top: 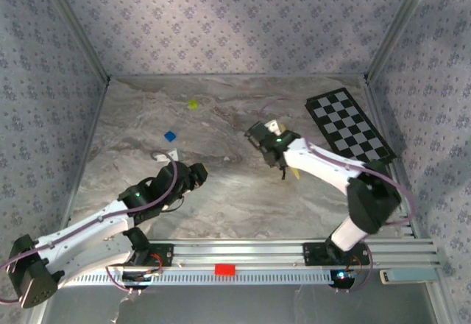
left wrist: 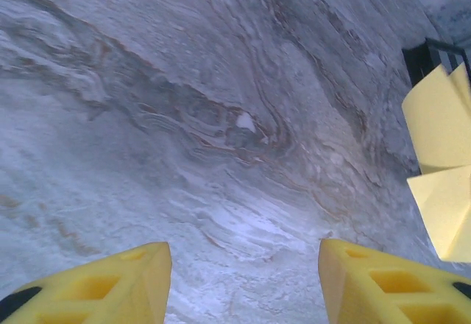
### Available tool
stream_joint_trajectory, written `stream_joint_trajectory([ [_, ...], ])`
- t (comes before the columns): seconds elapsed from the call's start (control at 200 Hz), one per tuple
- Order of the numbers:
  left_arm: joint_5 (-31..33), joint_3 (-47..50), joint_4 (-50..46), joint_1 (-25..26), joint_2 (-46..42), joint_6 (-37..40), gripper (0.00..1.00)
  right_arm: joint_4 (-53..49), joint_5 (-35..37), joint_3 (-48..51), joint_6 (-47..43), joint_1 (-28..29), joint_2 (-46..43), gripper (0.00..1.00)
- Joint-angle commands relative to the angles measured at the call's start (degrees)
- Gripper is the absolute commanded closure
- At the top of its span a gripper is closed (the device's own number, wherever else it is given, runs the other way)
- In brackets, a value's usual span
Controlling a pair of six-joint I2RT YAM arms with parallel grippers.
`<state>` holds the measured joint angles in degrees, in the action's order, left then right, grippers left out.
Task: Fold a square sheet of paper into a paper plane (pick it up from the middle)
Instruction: Turn over the paper at the center of the table, then third fold the triangle at the center of the table.
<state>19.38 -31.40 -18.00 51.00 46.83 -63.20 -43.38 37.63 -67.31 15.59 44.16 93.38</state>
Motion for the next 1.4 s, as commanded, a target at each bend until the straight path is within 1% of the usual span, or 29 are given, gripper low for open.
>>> stream_joint_trajectory([
  [0.0,5.08,0.9,-6.7,-0.2,-3.54,-3.64,0.45,-5.16,5.82,-4.96,1.63,5.69,8.2,0.98],
  [0.155,6.74,0.99,-10.11,-0.2,-7.23,-4.16,0.45,-7.49,2.16,-11.69,6.01,12.43,18.95,0.96],
  [0.28,7.02,1.16,-11.07,-0.29,-8.57,-4.4,0.45,-6.15,-5.65,-14.95,7.34,14.82,22.22,0.88],
  [0.33,6.84,1.16,-11.05,-0.28,-8.6,-4.54,0.45,-4.46,-10.33,-15.47,7.5,15.15,22.22,0.83],
  [0.375,6.75,1.16,-10.96,-0.29,-8.47,-4.69,0.45,-2.11,-15.37,-15.2,7.2,15.0,21.5,0.78],
  [0.415,6.57,1.16,-10.7,-0.29,-8.19,-4.78,0.45,-0.09,-19.71,-14.54,7.1,14.75,20.49,0.68],
  [0.495,6.02,1.12,-10.1,-0.25,-7.49,-4.67,0.44,4.0,-28.71,-12.75,7.37,13.11,17.16,0.55],
  [0.52,5.8,1.03,-9.86,-0.37,-7.13,-4.58,0.44,5.22,-30.5,-11.85,7.55,12.56,15.69,0.53],
  [0.565,5.28,0.82,-9.46,-0.38,-6.4,-4.38,0.44,8.57,-35.86,-8.99,8.32,10.6,11.81,0.48],
  [0.665,3.51,0.21,-7.97,-0.55,-4.08,-3.31,0.43,17.4,-46.63,-0.4,10.05,5.54,2.8,0.45],
  [0.7,2.51,-0.05,-7.21,-0.64,-2.94,-2.73,0.43,20.63,-50.56,4.0,11.53,3.0,-0.47,0.45],
  [0.725,1.81,-0.22,-6.49,-0.72,-2.01,-2.38,0.43,23.1,-53.49,6.74,12.92,0.97,-2.72,0.47],
  [0.845,-2.89,-1.3,-2.57,-1.51,3.55,-0.51,0.44,34.66,-67.19,19.89,18.55,-9.83,-10.7,0.69],
  [0.925,-6.99,-2.23,0.46,-2.38,7.96,0.59,0.45,38.23,-72.98,26.25,19.94,-16.25,-13.37,0.83],
  [0.935,-7.4,-2.43,0.78,-2.42,8.53,0.68,0.46,38.63,-74.02,27.5,21.16,-17.36,-13.71,0.85],
  [1.034,-10.79,-4.19,3.07,-2.71,13.62,1.49,0.48,42.67,-80.86,33.33,22.55,-22.99,-14.94,0.91],
  [1.104,-12.77,-5.32,4.04,-2.97,16.82,1.84,0.48,44.84,-84.59,35.59,22.84,-24.92,-14.84,0.92],
  [1.189,-14.62,-6.55,4.84,-3.2,19.92,2.2,0.48,44.98,-87.64,36.01,21.7,-25.27,-13.35,0.94],
  [1.399,-16.56,-8.09,5.78,-3.45,23.61,2.44,0.48,45.27,-87.11,37.46,20.88,-25.63,-8.51,0.95],
])
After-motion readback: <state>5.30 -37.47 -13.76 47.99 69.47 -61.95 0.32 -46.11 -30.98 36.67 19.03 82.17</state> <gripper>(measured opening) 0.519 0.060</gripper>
